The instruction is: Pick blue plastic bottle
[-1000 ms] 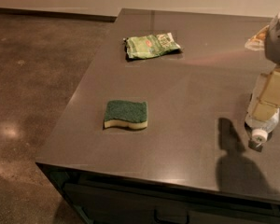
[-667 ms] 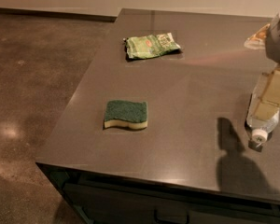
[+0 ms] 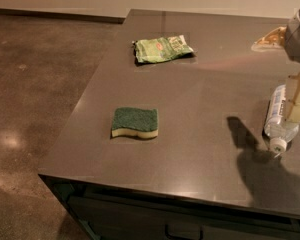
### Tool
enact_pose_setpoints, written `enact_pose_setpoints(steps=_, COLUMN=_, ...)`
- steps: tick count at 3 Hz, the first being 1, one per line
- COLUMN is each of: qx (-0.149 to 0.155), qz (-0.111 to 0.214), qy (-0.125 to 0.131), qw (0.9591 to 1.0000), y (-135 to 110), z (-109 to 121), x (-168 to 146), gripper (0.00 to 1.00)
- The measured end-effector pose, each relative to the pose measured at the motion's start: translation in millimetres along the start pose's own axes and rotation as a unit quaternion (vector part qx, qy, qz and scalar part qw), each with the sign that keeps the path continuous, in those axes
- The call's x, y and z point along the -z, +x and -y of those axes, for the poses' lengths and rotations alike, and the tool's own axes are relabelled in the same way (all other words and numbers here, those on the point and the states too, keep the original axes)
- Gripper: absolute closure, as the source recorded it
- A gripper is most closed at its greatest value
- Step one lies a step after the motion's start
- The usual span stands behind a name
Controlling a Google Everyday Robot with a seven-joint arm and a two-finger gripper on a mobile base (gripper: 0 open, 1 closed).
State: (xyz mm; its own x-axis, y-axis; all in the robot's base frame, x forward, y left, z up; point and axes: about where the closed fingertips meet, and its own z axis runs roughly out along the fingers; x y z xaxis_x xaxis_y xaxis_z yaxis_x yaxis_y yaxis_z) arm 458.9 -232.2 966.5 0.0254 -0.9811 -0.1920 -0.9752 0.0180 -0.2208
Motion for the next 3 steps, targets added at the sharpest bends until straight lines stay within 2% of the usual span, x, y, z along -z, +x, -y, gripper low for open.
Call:
enact_pose_setpoints(steps=1, qx=0.071, qz=0.008, qy=-0.011, qw=0.9974, y=16.6, z=11.3, x=-7.8, gripper=0.0)
enact_pose_setpoints(steps=2, qx=0.134, qz=-0.002, qy=-0.017, qw=0.9908, y=33.5, z=16.7, x=-18.5, gripper=0.0)
enact_pose_setpoints(steps=3, qx=0.175, qz=-0.023, qy=-0.022, qw=0.9841, y=52.8, z=17.9, x=-30.2, gripper=0.0)
